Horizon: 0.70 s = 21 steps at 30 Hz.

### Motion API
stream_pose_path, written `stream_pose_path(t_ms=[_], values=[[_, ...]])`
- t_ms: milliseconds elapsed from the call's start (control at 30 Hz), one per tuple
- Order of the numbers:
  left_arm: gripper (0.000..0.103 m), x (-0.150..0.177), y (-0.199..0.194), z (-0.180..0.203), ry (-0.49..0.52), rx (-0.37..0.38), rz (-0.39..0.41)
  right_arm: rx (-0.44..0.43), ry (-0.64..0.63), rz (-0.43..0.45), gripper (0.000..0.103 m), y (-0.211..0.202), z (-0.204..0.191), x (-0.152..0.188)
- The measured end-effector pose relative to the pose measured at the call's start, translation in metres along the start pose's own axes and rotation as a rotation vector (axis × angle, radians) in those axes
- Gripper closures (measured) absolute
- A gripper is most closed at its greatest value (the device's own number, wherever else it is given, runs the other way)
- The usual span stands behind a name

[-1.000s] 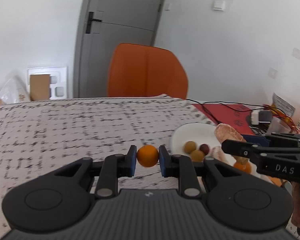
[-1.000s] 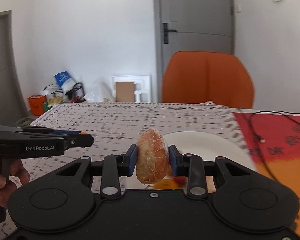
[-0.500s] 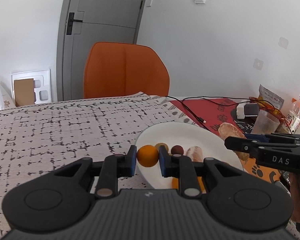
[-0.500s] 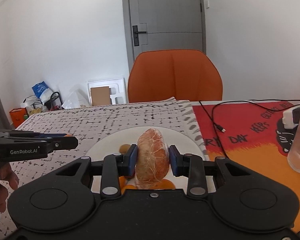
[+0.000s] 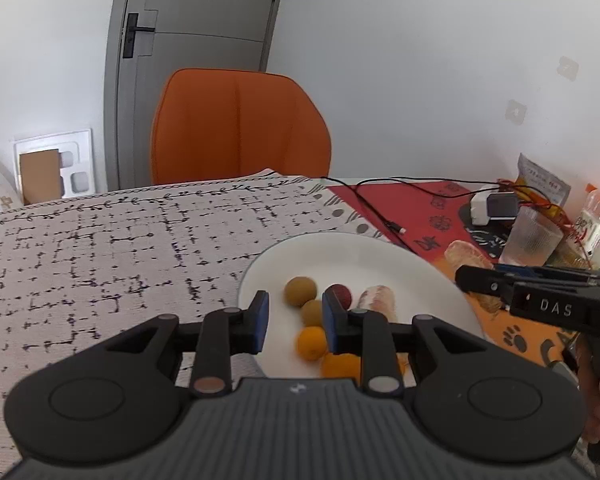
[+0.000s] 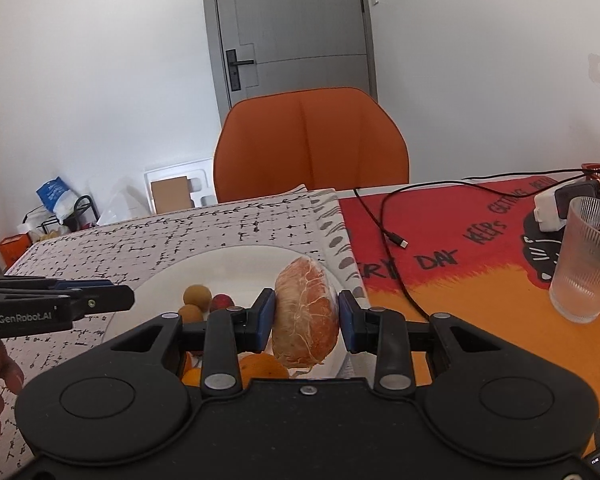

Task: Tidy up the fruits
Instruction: 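Open the left tool over the bowl while the right tool releases the tangerine half there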

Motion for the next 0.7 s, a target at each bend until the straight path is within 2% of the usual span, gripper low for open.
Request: stream_pose_path(t_ms=[133, 200, 267, 300, 333, 467, 533, 700], values=[[0.076, 0.002, -0.005, -0.01, -0.009, -0.028, -0.005, 0.005, -0.001, 0.008, 0.07, 0.003, 0.0, -0.002], [0.072, 0.002, -0.01, -0.015, -0.014, -0.039, -0.002, 0.0, 0.01, 0.018, 0.066, 0.005, -0.001, -0.005], [0.061, 0.003, -0.015, -0.019, -0.012, -0.055, 0.004, -0.006, 0.014, 0.031, 0.045, 0.005, -0.003, -0.008], [0.057, 0.003, -0.018, -0.021, -0.008, -0.062, 0.008, -0.006, 0.006, 0.041, 0.042, 0.003, -0.005, -0.01], [0.048, 0.002, -0.021, -0.023, -0.002, -0.071, 0.009, -0.004, -0.005, 0.055, 0.04, 0.001, -0.006, -0.012], [0.025, 0.0, -0.031, -0.034, -0.004, -0.128, 0.027, -0.016, -0.012, 0.057, 0.04, -0.007, -0.011, -0.013], [0.02, -0.002, -0.037, -0.037, -0.004, -0.152, 0.037, -0.016, -0.014, 0.058, 0.039, -0.013, -0.012, -0.014], [0.017, -0.006, -0.053, -0.038, -0.006, -0.173, 0.056, -0.027, -0.009, 0.059, 0.032, -0.024, -0.015, -0.013]])
Point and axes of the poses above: each gripper's, at about its wrist camera, not at the fingertips, and y roughly the way its jaws point, z to its right, x to its underside, the point moved 9 cm from there along y, roughly the way its jaws point, and after that the axes turned 1 degree about -z, right-handed, at the moved point
